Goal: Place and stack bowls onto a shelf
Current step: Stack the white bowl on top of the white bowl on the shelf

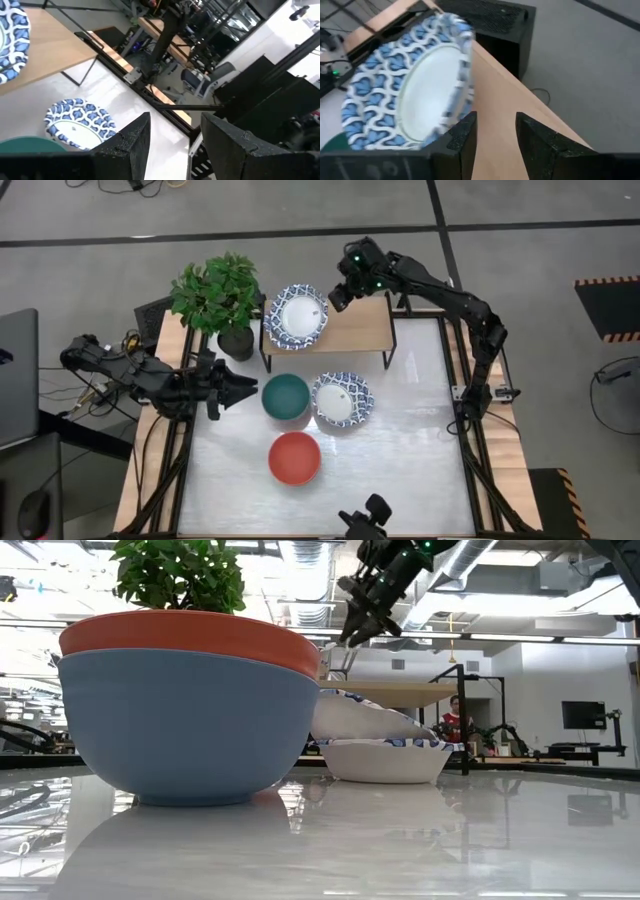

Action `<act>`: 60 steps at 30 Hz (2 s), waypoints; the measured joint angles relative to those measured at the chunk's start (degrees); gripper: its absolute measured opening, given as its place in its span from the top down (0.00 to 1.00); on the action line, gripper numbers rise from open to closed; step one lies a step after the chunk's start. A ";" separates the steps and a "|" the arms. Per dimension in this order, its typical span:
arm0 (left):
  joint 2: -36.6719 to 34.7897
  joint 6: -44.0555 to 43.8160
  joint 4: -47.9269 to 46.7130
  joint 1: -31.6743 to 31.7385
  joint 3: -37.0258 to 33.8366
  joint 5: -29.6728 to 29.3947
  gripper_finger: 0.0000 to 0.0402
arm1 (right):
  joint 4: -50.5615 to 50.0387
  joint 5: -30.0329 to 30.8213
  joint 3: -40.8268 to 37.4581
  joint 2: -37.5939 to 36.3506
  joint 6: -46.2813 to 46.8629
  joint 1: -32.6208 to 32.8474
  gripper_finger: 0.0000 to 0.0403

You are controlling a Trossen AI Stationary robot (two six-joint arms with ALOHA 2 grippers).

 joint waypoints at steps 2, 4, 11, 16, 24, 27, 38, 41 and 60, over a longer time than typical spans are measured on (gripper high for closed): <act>-0.01 0.16 -0.17 0.00 0.00 -0.72 0.61 | 1.18 -0.13 0.00 0.00 -0.34 0.63 0.63; -0.02 0.19 -0.69 0.00 0.00 -1.61 0.61 | 2.13 -0.11 0.00 0.00 -0.90 1.38 0.64; 0.00 0.08 -1.52 -0.01 0.00 -1.88 0.61 | 3.46 3.52 0.00 0.02 -4.54 3.82 0.69; 0.00 -0.13 -1.63 -0.02 0.00 -1.87 0.61 | 4.34 3.60 0.00 0.03 -4.83 4.01 0.70; 0.00 -0.20 -2.10 0.00 -0.02 -3.04 0.61 | 6.63 3.54 -4.16 0.13 -4.93 4.46 0.70; 0.00 -0.20 -2.13 0.00 -0.02 -3.04 0.61 | 8.24 3.54 -5.64 0.13 -4.81 4.52 0.70; 0.00 -0.21 -2.16 0.00 -0.02 -3.13 0.61 | 7.73 3.41 -5.79 0.11 -5.01 4.81 0.70; 0.00 -0.21 -2.16 0.00 -0.02 -3.13 0.61 | 7.70 3.39 -5.79 0.11 -5.03 4.94 0.70; 2.23 -2.48 -2.29 0.00 -0.04 -3.15 0.61 | 10.28 2.95 -5.75 1.46 -6.34 5.70 0.70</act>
